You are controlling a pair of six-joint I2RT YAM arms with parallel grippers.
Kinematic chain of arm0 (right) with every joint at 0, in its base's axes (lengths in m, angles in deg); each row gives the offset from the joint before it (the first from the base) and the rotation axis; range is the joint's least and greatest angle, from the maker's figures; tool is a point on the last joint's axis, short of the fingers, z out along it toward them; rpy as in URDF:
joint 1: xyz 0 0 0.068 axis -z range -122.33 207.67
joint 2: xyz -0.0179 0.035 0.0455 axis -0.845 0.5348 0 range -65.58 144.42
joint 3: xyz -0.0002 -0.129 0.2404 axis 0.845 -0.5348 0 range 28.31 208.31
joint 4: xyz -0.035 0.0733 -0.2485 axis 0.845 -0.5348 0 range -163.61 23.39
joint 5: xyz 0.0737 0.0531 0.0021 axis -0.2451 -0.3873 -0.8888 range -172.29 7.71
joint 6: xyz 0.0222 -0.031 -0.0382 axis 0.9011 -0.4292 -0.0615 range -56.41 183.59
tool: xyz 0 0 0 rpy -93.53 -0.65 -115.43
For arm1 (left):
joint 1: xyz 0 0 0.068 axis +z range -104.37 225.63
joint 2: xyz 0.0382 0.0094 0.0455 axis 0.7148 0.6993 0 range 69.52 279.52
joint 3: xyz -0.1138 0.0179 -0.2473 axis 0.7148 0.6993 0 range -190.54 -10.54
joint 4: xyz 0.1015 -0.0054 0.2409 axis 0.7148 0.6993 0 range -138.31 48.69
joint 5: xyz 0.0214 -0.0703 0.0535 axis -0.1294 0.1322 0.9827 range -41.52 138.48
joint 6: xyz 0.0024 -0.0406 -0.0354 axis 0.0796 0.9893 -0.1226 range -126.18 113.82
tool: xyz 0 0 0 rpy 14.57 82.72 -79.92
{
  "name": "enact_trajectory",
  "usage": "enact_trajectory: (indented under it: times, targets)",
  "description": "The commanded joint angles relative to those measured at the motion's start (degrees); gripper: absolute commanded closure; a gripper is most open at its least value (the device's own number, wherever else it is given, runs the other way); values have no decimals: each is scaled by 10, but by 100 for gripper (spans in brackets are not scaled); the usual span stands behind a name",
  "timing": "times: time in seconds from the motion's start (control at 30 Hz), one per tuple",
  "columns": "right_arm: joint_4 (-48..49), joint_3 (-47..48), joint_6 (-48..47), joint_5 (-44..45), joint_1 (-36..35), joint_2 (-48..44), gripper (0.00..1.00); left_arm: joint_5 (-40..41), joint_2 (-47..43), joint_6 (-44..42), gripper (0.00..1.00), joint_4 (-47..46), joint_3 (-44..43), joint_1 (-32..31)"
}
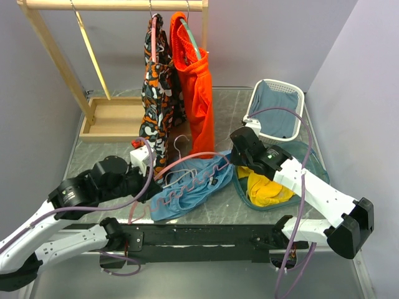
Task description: Place the shorts on the hanger
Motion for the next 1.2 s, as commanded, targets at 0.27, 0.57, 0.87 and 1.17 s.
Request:
enact_trajectory:
  times: [0.27, 0.57, 0.87, 1.17]
  targets:
    - [-9, 81, -16, -41, -28, -7, 100, 370, 80, 47, 99, -133, 6, -254]
    - [10, 99, 1, -90, -63, -16, 100, 640, 172, 45, 99, -296, 60, -390]
    - [18, 73, 5, -101, -71, -37, 95, 602, 178, -77, 99, -579, 177, -390]
    - [-34, 67, 40, -59, -9, -102, 30, 602, 206, -45, 99, -644, 236, -390]
